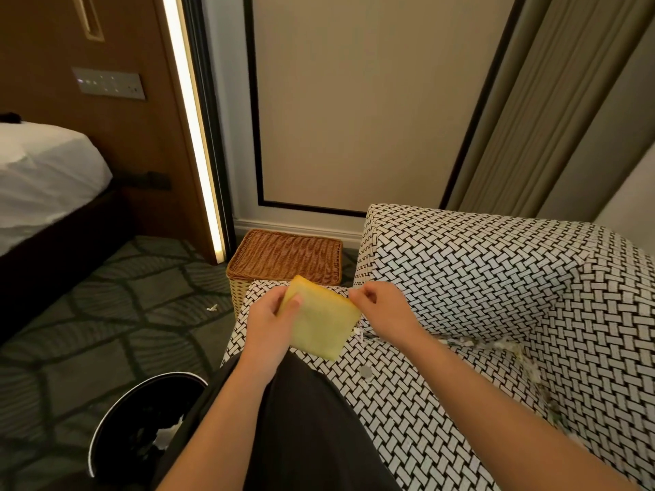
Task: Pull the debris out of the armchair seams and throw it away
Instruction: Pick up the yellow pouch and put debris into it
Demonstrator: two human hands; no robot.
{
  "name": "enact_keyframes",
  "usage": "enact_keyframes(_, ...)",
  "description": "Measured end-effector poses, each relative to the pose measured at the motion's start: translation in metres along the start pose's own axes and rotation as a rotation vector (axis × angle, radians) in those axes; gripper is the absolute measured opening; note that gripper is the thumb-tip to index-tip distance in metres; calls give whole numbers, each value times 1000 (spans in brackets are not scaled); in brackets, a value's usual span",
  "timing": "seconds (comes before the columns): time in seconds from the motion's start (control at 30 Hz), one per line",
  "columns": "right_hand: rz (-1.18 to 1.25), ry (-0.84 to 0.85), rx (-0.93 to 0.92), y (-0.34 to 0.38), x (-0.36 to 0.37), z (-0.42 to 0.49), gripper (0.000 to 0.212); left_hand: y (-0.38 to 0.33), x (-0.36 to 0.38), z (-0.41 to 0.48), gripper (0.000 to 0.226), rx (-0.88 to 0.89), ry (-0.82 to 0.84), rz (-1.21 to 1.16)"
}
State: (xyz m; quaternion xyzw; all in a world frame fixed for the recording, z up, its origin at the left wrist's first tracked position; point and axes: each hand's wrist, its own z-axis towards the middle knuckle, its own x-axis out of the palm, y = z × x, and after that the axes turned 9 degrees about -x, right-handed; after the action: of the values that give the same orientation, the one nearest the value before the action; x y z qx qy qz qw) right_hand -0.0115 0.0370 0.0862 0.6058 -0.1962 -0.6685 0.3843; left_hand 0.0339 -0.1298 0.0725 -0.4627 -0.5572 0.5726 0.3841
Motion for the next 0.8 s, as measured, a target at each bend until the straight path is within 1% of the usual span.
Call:
enact_keyframes(0.1, -52, -6, -4, 0, -1, 2, 23, 0, 2, 1, 12, -7, 5, 34)
enact_keyframes(0.27, -142, 92, 44, -3, -5, 4, 17, 1, 4, 3, 12, 16, 51, 111)
enact_keyframes(0.37, -101, 152, 78, -6, -7, 2, 11, 4, 4, 5, 11, 24, 89, 160)
enact_keyframes(0.47, -10, 187, 142, -11, -11, 0, 16, 7, 6, 11, 10, 28, 133, 235)
enact_keyframes(0.57, 25, 187, 149, -14, -13, -2, 18, 10, 8, 17, 6, 67, 190, 409)
enact_keyframes(0.67, -37, 200, 122, -17, -11, -3, 17, 12, 15, 19, 4, 59, 291, 586)
enact_keyframes(0.8, -99, 218, 91, -24, 4, -8, 17, 17, 23, 22, 15, 123, 291, 831)
